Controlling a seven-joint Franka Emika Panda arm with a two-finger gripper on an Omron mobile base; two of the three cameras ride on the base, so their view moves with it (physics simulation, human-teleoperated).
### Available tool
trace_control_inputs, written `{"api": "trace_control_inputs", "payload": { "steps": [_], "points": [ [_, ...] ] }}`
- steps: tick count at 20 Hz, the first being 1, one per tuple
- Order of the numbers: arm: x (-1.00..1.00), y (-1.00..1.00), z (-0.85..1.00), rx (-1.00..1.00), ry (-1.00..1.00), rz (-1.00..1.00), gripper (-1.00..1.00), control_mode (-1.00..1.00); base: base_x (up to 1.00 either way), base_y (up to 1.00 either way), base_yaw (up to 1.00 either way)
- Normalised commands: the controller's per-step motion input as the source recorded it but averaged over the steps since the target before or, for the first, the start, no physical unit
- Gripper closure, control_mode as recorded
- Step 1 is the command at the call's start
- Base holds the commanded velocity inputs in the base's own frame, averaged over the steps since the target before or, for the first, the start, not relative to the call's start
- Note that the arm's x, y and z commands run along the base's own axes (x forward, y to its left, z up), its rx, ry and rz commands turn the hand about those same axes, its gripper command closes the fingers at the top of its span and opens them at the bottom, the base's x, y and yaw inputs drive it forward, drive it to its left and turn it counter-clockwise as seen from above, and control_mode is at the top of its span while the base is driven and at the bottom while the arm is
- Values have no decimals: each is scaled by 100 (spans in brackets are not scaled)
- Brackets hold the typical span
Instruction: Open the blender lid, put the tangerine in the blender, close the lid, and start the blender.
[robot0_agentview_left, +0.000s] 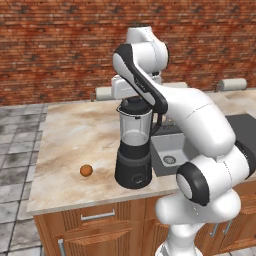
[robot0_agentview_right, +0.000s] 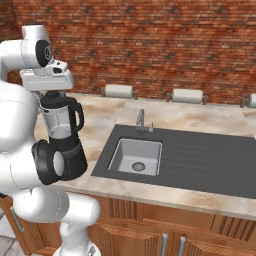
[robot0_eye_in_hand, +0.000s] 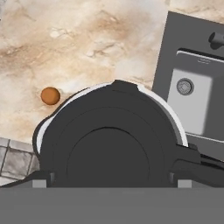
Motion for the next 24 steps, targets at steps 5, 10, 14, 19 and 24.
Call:
{"api": "trace_control_inputs", "payload": {
  "steps": [5, 10, 14, 19, 24],
  "points": [
    [0, 0, -27, 0, 2, 0, -100, -100, 0, 0, 0],
    [0, 0, -25, 0, 3, 0, 100, -100, 0, 0, 0],
    [0, 0, -12, 0, 0, 0, 100, -100, 0, 0, 0],
    [0, 7, 0, 0, 0, 0, 100, -100, 0, 0, 0],
    [-2, 4, 5, 0, 0, 0, 100, -100, 0, 0, 0]
  ]
}}
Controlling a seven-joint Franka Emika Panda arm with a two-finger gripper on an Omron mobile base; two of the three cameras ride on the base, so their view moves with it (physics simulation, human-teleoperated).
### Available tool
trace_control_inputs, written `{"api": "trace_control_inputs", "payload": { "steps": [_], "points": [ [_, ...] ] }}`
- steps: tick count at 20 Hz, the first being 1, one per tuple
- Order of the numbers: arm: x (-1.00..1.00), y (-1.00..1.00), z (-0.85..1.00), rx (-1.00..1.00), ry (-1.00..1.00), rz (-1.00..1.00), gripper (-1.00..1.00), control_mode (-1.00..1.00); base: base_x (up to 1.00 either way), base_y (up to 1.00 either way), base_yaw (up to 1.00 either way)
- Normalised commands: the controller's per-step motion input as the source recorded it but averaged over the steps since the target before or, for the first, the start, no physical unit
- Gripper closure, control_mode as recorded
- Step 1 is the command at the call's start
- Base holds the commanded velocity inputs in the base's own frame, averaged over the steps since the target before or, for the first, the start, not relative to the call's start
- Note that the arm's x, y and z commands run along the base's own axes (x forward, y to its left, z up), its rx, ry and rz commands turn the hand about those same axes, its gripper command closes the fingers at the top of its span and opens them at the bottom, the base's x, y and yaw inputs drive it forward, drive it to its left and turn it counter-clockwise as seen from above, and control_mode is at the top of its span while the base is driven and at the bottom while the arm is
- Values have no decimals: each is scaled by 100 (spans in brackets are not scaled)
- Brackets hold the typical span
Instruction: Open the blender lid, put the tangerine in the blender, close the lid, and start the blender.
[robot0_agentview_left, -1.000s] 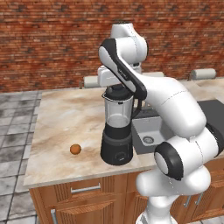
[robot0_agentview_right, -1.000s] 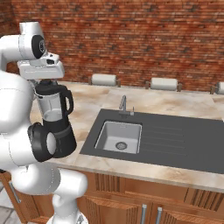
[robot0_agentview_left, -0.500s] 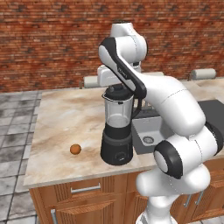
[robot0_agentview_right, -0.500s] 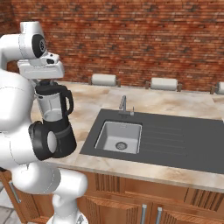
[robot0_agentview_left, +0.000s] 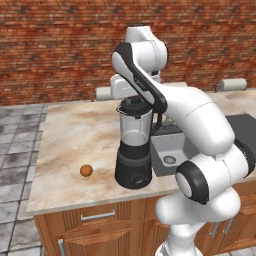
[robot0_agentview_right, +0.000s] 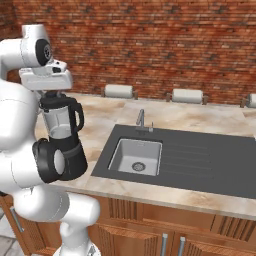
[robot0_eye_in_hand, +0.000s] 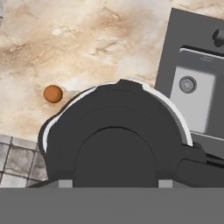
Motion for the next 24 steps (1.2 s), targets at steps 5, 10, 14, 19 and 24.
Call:
{"api": "trace_control_inputs", "payload": {
  "steps": [5, 10, 14, 19, 24],
  "points": [
    [-23, -6, 52, 0, -13, 0, 100, -100, 0, 0, 0],
    [-36, -19, 84, 1, -24, 0, 100, -100, 0, 0, 0],
    [-37, -27, 74, 2, -22, 0, 100, -100, 0, 0, 0],
    [-35, -76, 19, 5, -14, 0, 100, -100, 0, 0, 0],
    [-28, -100, -14, 8, -4, -3, 100, -100, 0, 0, 0]
  ]
}}
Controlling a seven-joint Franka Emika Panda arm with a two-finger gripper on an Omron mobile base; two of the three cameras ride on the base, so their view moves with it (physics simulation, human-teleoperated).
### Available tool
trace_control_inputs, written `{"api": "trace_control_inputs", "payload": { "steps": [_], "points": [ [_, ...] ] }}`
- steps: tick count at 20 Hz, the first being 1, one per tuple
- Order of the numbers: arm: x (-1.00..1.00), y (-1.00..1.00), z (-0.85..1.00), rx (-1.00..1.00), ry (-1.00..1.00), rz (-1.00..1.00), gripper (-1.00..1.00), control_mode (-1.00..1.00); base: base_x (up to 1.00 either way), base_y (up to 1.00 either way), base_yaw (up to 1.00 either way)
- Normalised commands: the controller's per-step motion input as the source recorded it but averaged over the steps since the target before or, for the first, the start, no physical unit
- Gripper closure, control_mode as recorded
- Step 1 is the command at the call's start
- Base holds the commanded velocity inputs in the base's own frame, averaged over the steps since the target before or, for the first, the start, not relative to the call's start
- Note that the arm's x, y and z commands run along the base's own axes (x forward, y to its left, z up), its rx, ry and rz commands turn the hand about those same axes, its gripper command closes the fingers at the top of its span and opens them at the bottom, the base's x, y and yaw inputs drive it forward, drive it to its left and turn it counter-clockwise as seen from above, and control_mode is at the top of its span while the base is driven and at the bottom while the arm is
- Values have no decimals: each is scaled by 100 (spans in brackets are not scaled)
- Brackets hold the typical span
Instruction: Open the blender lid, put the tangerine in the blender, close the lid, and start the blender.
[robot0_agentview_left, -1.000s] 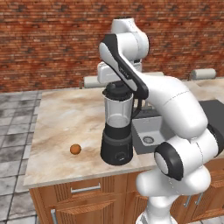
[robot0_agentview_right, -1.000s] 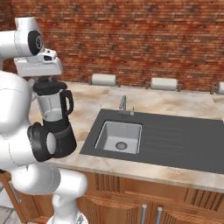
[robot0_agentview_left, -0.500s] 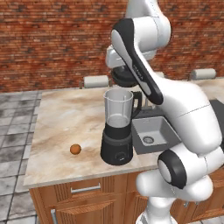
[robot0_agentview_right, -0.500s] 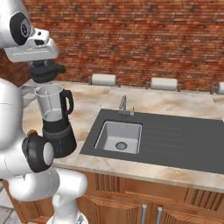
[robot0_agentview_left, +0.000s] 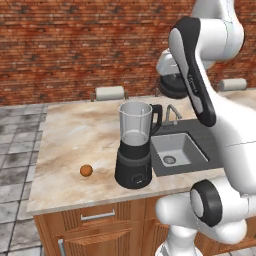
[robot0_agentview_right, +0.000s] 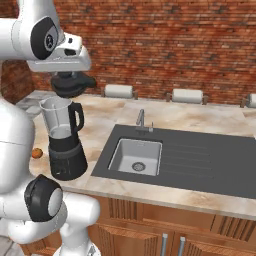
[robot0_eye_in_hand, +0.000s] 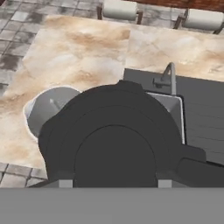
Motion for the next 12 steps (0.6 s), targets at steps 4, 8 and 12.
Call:
{"api": "trace_control_inputs", "payload": {
  "steps": [4, 8, 12],
  "points": [
    [-15, -100, -58, 13, 0, -4, 100, -100, 0, 0, 0],
    [-6, -100, -74, 9, 0, -6, 100, -100, 0, 0, 0],
    [0, -100, -83, 3, 5, -7, 100, -100, 0, 0, 0]
  ]
}}
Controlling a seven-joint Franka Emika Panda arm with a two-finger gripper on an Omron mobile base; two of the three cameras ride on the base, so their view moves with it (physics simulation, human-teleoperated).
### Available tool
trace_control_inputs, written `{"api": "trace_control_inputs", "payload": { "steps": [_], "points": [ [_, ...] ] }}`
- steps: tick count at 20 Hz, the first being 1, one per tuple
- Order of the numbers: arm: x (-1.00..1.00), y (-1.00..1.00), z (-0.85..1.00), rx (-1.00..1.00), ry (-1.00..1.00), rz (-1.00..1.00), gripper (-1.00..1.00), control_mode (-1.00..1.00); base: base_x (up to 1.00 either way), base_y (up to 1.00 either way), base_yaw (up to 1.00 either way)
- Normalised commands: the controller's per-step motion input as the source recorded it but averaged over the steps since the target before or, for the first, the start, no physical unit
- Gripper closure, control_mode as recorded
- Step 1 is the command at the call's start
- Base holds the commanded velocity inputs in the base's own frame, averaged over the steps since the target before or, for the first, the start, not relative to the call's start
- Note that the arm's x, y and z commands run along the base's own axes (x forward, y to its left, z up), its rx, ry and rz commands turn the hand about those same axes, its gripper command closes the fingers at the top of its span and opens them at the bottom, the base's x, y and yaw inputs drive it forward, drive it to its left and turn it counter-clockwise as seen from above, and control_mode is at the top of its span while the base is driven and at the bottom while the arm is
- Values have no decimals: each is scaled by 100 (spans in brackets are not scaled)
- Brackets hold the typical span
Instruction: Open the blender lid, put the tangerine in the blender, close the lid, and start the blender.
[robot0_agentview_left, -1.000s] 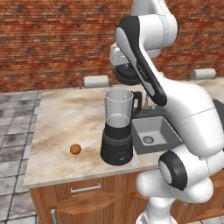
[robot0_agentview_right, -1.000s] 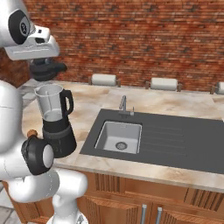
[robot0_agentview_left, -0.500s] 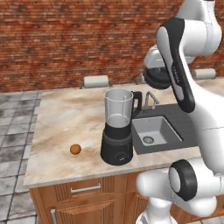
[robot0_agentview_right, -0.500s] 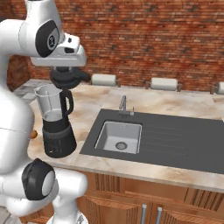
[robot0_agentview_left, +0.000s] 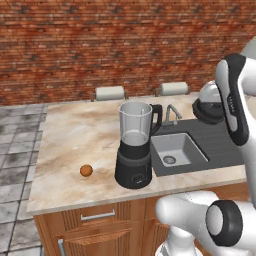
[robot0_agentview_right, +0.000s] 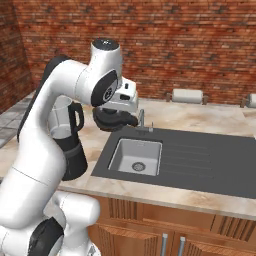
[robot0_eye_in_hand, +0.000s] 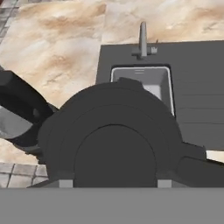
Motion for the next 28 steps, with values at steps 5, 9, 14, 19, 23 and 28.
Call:
{"api": "trace_control_inputs", "payload": {
  "steps": [5, 9, 14, 19, 23, 28],
  "points": [
    [0, -98, -85, 3, 12, -7, 100, -100, 0, 0, 0],
    [0, -86, -76, 10, 15, -6, 100, -100, 0, 0, 0],
    [0, -59, -74, 4, 16, -7, 100, -100, 0, 0, 0],
    [20, -32, -73, 0, 16, -6, 100, -100, 0, 0, 0],
    [43, -26, -76, 0, 14, -4, 100, -100, 0, 0, 0],
    [46, -37, -55, 0, 4, -3, 100, -100, 0, 0, 0]
  ]
}}
